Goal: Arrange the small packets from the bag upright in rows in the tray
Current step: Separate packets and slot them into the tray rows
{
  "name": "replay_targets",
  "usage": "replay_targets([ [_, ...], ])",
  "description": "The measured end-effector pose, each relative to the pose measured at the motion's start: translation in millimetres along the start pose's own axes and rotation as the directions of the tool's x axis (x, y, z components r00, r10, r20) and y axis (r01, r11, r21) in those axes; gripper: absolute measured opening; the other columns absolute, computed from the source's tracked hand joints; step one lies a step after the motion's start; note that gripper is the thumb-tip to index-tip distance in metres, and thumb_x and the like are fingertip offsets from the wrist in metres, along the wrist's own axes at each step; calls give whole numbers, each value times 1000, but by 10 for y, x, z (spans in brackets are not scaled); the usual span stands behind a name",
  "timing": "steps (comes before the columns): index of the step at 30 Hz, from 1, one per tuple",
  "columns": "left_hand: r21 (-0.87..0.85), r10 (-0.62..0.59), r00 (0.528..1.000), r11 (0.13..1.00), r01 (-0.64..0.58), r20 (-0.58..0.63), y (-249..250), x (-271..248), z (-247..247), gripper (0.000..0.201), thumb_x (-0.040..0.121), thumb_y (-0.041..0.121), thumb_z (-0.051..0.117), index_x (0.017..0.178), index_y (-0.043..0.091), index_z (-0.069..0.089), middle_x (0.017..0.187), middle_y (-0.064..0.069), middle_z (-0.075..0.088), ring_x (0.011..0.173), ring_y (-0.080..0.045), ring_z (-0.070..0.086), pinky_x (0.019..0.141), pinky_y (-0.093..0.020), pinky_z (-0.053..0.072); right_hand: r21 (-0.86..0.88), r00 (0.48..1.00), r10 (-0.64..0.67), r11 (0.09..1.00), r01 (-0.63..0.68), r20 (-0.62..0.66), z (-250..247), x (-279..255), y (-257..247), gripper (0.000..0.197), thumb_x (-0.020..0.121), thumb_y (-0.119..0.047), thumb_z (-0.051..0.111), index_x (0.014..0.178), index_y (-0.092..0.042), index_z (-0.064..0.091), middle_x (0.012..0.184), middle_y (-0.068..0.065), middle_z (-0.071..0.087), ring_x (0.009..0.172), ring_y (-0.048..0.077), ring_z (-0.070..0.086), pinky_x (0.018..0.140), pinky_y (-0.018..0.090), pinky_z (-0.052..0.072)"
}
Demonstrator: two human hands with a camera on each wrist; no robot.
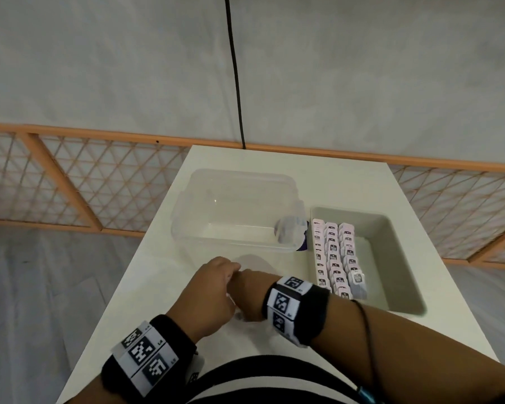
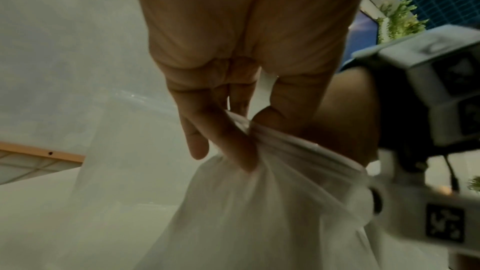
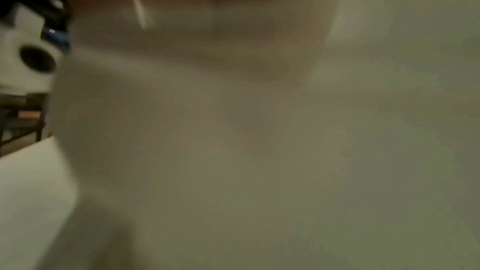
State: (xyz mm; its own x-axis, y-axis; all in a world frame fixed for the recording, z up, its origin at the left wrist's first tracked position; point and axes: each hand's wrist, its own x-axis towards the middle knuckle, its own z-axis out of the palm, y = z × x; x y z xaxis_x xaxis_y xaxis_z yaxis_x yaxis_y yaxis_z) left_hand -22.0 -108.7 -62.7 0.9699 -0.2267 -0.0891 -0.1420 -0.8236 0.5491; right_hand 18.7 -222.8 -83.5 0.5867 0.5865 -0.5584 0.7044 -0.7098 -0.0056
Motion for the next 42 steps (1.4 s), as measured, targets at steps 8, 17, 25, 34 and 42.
replay_targets([
  [8, -6, 18, 1000, 1000, -19, -9, -19, -81, -101, 45, 78, 5, 62, 121, 17, 59, 118, 2, 54, 108, -10, 50, 77, 3, 30, -41, 999, 22, 999, -24, -45, 104, 269, -43, 53, 90, -38, 52, 136, -14, 44, 140, 13, 40, 126, 34, 42, 101, 47, 39],
  [17, 4, -66, 995, 998, 67, -69, -79, -90, -71, 54, 84, 14, 62, 136, 20, 48, 135, 5, 48, 121, -7, 46, 90, -2, 19, -63, 1000, 8, 998, -6, 28, 51, 285, -127, 51, 96, -34, 46, 142, -16, 34, 141, 8, 39, 124, 32, 46, 95, 54, 42],
  [25, -3, -82, 994, 997, 82, -74, -41, -74, -65, 54, 84, 14, 61, 136, 18, 47, 134, 4, 48, 120, -8, 47, 89, -1, 19, -10, 999, -21, 1000, 21, -48, 76, 280, -40, 47, 92, -30, 54, 133, -10, 44, 132, 11, 50, 115, 32, 53, 85, 37, 43],
  [34, -11, -149, 987, 989, 148, -63, -131, 3, -154, 59, 77, 9, 65, 133, 17, 47, 127, 2, 48, 116, -11, 48, 85, -8, 26, 590, 942, 82, 796, 134, -325, -144, -277, 277, 13, 93, -16, 47, 99, -9, 55, 100, 13, 65, 85, 26, 59, 74, 33, 48],
  [42, -415, -160, 968, 907, 67, -194, 302, 186, -436, 16, 96, 25, 47, 105, 29, 60, 110, 3, 56, 99, -20, 53, 84, -33, 47, 897, 953, 86, -323, 303, -292, -308, -945, 716, 30, 92, -1, 52, 121, -9, 57, 95, 14, 66, 70, 22, 68, 68, 28, 58],
])
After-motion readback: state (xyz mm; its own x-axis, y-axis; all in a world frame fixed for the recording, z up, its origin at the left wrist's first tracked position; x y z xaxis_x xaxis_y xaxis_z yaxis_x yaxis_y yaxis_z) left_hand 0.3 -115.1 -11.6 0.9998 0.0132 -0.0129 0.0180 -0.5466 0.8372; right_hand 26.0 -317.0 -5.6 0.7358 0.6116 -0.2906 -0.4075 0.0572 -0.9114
